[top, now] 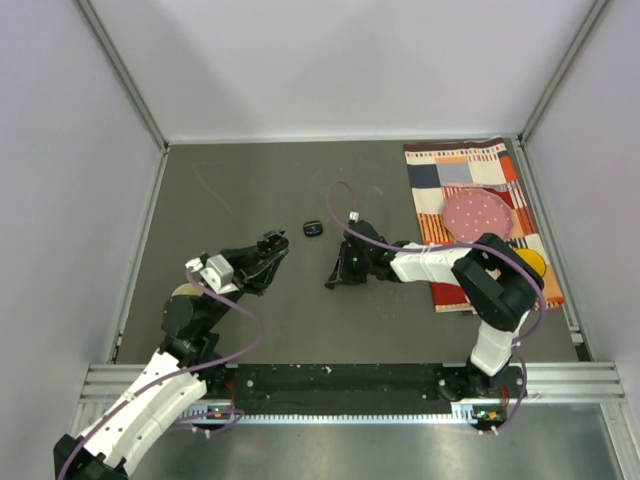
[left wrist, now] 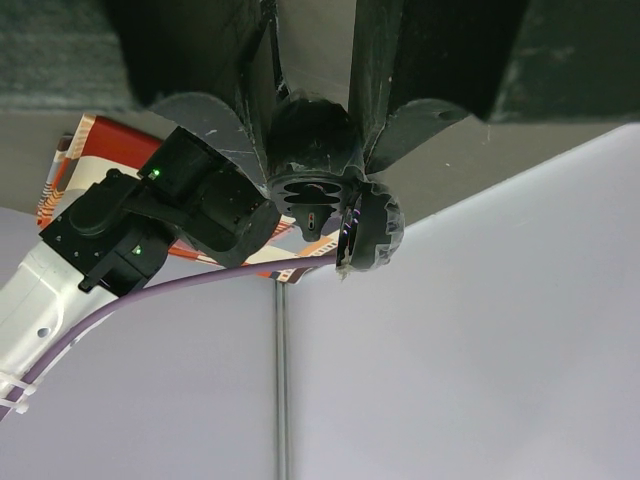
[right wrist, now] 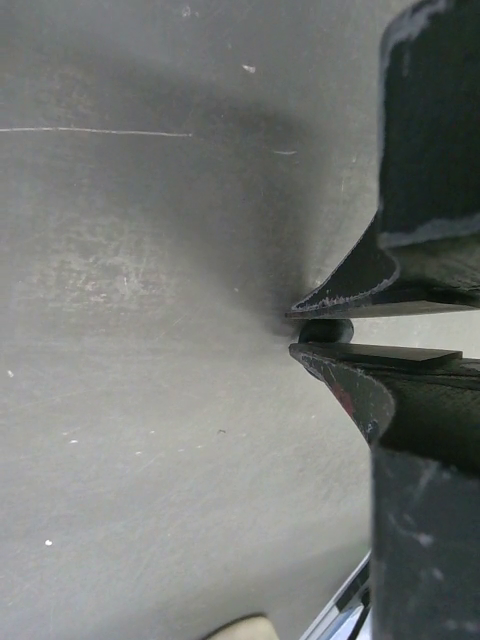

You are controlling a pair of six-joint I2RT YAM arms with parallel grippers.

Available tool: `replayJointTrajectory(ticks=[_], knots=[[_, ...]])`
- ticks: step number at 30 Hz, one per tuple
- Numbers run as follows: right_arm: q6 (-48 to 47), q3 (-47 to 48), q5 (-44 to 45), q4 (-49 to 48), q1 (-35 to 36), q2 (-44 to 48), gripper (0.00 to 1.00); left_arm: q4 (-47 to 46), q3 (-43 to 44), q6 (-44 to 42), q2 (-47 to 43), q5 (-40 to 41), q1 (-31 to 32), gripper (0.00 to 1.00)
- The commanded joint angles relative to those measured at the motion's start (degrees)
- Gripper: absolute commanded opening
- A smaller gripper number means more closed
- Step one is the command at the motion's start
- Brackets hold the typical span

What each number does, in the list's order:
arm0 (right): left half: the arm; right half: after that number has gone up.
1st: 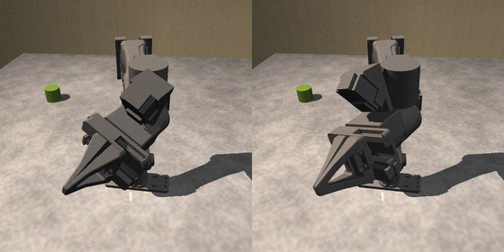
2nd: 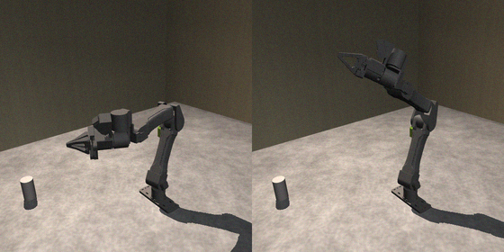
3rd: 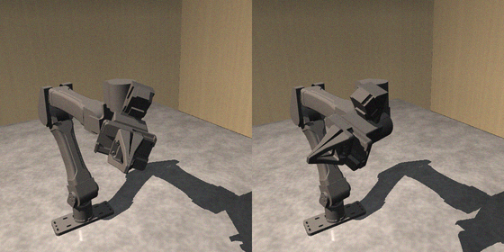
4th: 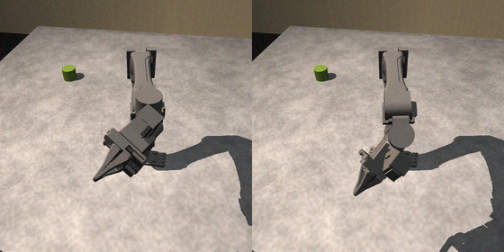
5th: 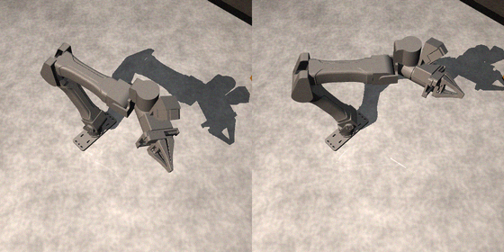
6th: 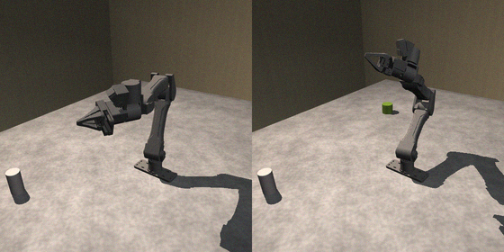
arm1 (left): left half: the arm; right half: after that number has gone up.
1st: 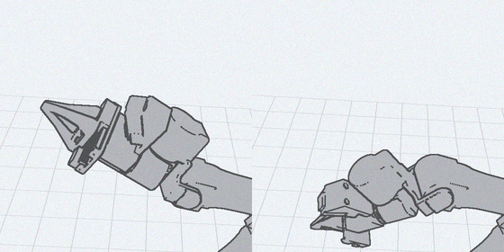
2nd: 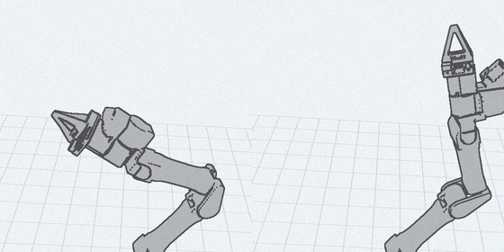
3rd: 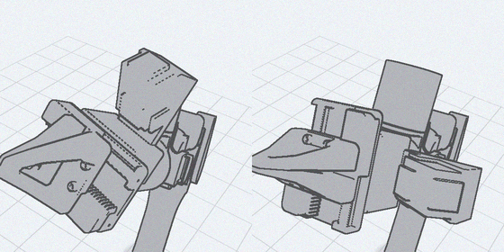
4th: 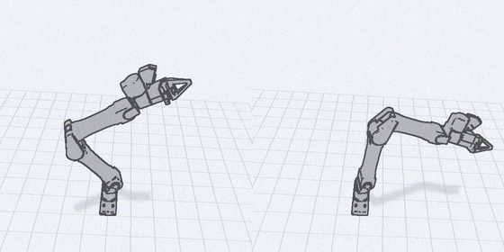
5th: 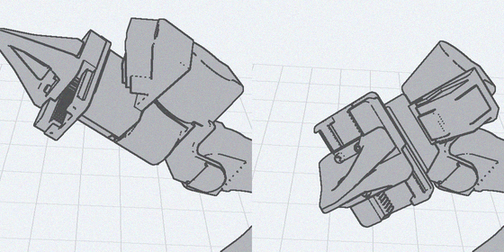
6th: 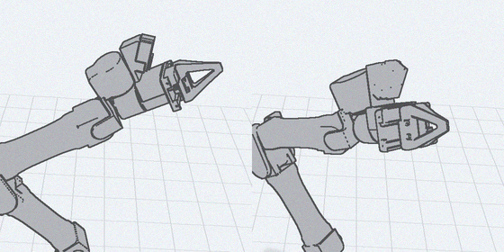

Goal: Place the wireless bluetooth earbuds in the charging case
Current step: Pick up the earbud from the center of the board.

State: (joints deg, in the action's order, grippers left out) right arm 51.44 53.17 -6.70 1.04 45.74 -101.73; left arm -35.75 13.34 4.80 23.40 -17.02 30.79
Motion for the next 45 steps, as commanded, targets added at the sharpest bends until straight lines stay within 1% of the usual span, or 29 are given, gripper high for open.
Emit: replayJointTrajectory(ticks=[1, 9, 11, 13, 20, 25, 28, 34, 38, 45], knots=[[-2.92, 2.03, 0.20, 1.86, 0.85, -0.92, 0.15, -1.78, -0.33, 0.47, 0.07, 0.75, 0.06, 0.00], [-4.59, 2.47, -2.35, 1.51, 1.20, -1.01, 0.18, -1.87, -0.78, 0.65, -0.46, 1.02, 0.06, 0.00], [-4.51, 2.03, -2.61, 0.81, 1.63, -0.92, 0.21, -1.78, -0.78, 0.65, -0.63, 1.11, 0.06, 0.00], [-4.77, 2.03, -3.32, 0.11, 1.81, -0.75, 0.22, -1.96, -0.95, 0.74, -0.63, 1.37, 0.06, 0.00], [-7.23, 2.20, -1.57, -0.07, 2.52, 2.06, 0.24, -2.05, -0.95, 1.00, -0.55, 1.55, 0.06, 0.00], [-9.69, 3.78, 0.02, 2.65, 2.43, 0.58, 0.24, -2.05, -0.95, 1.00, -0.46, 1.55, 0.06, 0.00], [-9.17, 4.05, -1.65, 2.92, 2.52, -0.22, 0.22, -1.96, -0.95, 1.09, -0.46, 1.55, 0.06, 0.00], [-6.00, 0.19, -4.20, 0.37, 2.52, 1.45, 0.20, -2.22, -1.30, 1.44, -0.28, 2.07, 0.06, 0.00], [-5.12, -0.17, -5.34, 0.28, 2.52, 0.92, 0.17, -2.57, -1.21, 1.62, 0.07, 1.72, 0.06, 0.00], [-1.87, -1.57, -4.20, 0.98, 2.95, 2.41, 0.12, -2.40, -1.30, 1.79, 0.16, 1.99, 0.06, 0.00]])
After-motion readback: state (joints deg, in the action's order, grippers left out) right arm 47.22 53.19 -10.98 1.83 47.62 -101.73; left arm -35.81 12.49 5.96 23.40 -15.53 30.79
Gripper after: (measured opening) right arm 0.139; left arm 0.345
